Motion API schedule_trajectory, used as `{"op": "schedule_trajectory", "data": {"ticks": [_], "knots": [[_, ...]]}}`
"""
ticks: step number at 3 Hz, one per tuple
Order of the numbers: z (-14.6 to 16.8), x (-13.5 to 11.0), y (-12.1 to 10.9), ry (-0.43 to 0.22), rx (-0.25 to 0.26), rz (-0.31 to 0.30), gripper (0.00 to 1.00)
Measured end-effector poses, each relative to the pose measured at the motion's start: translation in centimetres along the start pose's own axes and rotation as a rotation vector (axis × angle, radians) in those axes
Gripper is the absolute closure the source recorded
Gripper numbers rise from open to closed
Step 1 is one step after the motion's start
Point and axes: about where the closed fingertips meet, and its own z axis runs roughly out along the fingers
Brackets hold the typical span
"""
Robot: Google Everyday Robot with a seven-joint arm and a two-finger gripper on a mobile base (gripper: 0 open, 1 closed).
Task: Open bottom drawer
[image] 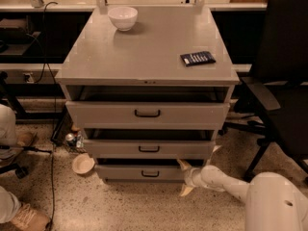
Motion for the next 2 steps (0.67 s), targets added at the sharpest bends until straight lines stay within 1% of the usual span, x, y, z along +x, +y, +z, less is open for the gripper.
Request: {"op": "schedule_trajectory", "data": {"ticks": [1, 2], "knots": [[2.1, 0.5, -1.3, 0.003, -0.002, -0.009, 0.02], [3.4, 0.5, -1.4, -0.012, -0.024, -0.010, 0.25]]}}
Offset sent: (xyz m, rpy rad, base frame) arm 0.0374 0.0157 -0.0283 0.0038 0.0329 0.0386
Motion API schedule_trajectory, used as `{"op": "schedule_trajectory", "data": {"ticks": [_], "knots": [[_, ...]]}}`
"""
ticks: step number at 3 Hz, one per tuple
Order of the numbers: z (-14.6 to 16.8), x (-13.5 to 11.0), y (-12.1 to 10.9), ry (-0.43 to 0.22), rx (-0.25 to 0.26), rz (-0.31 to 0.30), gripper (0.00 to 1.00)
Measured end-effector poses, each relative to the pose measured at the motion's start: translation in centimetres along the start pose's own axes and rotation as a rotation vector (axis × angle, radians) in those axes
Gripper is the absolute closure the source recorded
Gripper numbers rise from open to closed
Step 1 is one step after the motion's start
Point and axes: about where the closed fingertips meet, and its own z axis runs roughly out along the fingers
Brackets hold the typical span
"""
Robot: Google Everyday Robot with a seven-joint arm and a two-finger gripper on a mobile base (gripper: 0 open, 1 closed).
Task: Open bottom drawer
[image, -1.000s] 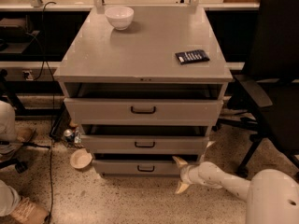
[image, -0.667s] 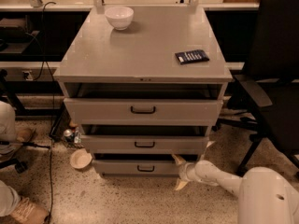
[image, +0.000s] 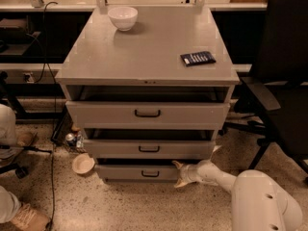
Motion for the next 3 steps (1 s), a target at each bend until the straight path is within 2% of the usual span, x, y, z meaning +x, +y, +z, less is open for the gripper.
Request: {"op": "schedule_trajectory", "data": {"ticks": [1, 2, 3], "knots": [[-1.0, 0.8, 0.4, 0.016, -0.013, 0.008, 0.47], [-3.9, 1.8, 2.1, 0.055, -0.043, 0.029, 0.72], [-5.9, 1.8, 5.1, 0.062, -0.096, 0.070, 0.94]]}}
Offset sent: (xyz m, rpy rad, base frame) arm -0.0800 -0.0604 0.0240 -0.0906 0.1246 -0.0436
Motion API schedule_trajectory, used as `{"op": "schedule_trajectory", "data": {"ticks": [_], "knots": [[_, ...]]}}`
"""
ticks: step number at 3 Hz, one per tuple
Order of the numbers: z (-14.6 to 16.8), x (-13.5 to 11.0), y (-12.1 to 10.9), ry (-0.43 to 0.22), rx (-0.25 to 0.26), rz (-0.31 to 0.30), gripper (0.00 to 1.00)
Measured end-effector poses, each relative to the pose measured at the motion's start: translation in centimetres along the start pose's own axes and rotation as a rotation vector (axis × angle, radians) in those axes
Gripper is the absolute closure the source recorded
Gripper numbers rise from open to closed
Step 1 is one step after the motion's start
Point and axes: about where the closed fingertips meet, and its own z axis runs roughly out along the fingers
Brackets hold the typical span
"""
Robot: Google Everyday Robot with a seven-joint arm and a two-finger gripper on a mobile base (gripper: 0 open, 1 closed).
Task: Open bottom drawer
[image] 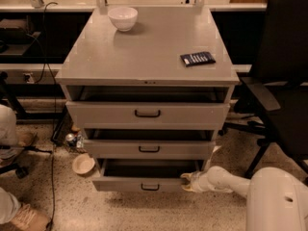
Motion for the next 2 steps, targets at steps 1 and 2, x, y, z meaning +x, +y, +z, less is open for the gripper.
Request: {"op": "schedule_trajectory", "data": {"ticks": [1, 2], "knots": [[-0.59, -0.31, -0.24, 0.000, 0.000, 0.000, 1.00], [-0.58, -0.31, -0.24, 0.000, -0.001, 0.000, 1.00]]}}
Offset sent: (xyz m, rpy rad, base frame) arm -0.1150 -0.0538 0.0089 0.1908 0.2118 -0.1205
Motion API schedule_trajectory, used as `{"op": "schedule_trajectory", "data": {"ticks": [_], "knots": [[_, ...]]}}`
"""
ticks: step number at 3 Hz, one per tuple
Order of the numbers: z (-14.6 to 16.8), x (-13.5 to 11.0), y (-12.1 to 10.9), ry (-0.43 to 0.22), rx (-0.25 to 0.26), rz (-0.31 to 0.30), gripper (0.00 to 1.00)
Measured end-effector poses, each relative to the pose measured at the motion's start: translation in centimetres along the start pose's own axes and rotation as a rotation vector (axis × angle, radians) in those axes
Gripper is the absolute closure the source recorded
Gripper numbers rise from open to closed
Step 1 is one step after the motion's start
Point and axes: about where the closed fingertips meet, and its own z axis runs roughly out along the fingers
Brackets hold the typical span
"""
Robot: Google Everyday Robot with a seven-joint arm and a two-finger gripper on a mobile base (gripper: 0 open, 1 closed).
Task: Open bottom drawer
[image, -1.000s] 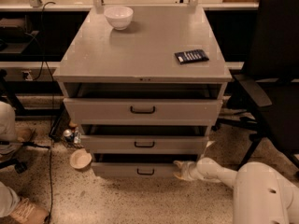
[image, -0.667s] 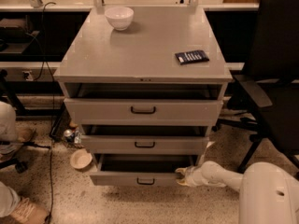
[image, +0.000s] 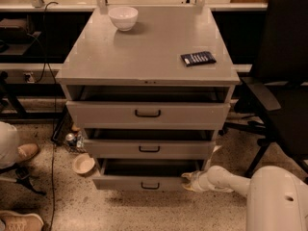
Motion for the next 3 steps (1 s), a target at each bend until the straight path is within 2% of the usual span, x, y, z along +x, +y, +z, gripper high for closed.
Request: {"op": "schedule_trajectory", "data": {"ticks": [1, 3], "knots": [[-0.27, 0.00, 1.09, 0.006, 0.003, 0.013, 1.00], [-0.28, -0.01, 1.17, 0.006, 0.003, 0.014, 1.00]]}}
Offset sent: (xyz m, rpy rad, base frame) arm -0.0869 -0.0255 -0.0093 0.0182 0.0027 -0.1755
